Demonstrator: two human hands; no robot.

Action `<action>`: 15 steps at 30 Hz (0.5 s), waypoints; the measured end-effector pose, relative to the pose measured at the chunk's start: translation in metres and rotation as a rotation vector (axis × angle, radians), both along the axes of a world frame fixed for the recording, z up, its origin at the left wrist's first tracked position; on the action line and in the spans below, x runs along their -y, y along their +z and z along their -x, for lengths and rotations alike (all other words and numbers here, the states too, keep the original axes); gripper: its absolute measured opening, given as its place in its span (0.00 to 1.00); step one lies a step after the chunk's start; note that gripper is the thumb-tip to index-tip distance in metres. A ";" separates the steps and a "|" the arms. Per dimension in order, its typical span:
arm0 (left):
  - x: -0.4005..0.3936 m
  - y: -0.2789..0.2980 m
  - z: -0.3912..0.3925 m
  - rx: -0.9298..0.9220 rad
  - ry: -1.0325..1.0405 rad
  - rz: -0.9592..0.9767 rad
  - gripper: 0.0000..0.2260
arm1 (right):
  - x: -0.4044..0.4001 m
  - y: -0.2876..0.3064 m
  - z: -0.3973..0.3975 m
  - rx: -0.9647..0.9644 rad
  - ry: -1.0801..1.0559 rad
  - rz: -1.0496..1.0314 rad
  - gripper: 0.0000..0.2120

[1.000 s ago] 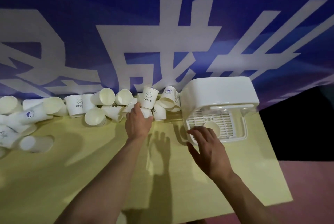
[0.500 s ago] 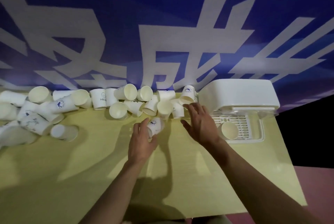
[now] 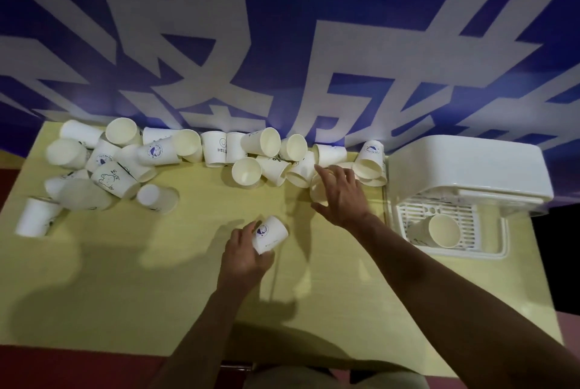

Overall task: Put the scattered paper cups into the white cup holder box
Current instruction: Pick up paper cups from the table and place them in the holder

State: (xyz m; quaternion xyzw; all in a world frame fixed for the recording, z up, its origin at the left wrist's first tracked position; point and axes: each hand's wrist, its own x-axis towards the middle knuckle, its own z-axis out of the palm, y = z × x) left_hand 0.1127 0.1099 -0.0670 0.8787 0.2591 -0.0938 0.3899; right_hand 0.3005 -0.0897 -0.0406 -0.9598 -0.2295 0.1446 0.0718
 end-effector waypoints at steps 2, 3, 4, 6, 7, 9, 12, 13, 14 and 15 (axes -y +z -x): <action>-0.002 -0.002 0.001 -0.020 -0.020 -0.002 0.38 | -0.006 -0.002 -0.002 -0.002 0.009 0.033 0.47; -0.004 -0.002 0.000 -0.036 -0.042 -0.008 0.39 | -0.009 -0.003 -0.004 -0.002 0.007 0.045 0.46; -0.005 -0.002 -0.002 -0.060 -0.070 -0.017 0.39 | -0.011 -0.004 -0.005 -0.003 0.002 0.058 0.46; -0.006 0.000 -0.009 -0.104 -0.132 -0.036 0.40 | -0.012 -0.007 -0.007 -0.004 -0.003 0.080 0.46; -0.006 0.001 -0.014 -0.122 -0.165 -0.047 0.40 | -0.012 -0.008 -0.006 -0.007 -0.004 0.088 0.45; -0.004 -0.001 -0.023 -0.140 -0.231 -0.080 0.41 | -0.009 -0.009 -0.004 -0.014 -0.007 0.101 0.43; 0.000 -0.005 -0.033 -0.155 -0.306 -0.089 0.42 | -0.002 -0.003 0.002 -0.022 -0.023 0.071 0.42; 0.001 -0.006 -0.035 -0.160 -0.320 -0.080 0.42 | 0.001 0.000 0.006 -0.019 -0.031 0.039 0.41; 0.002 -0.005 -0.036 -0.163 -0.325 -0.068 0.42 | 0.005 0.004 0.010 -0.016 -0.042 -0.002 0.41; 0.003 -0.004 -0.038 -0.163 -0.317 -0.047 0.41 | 0.010 0.009 0.016 -0.015 -0.058 -0.049 0.40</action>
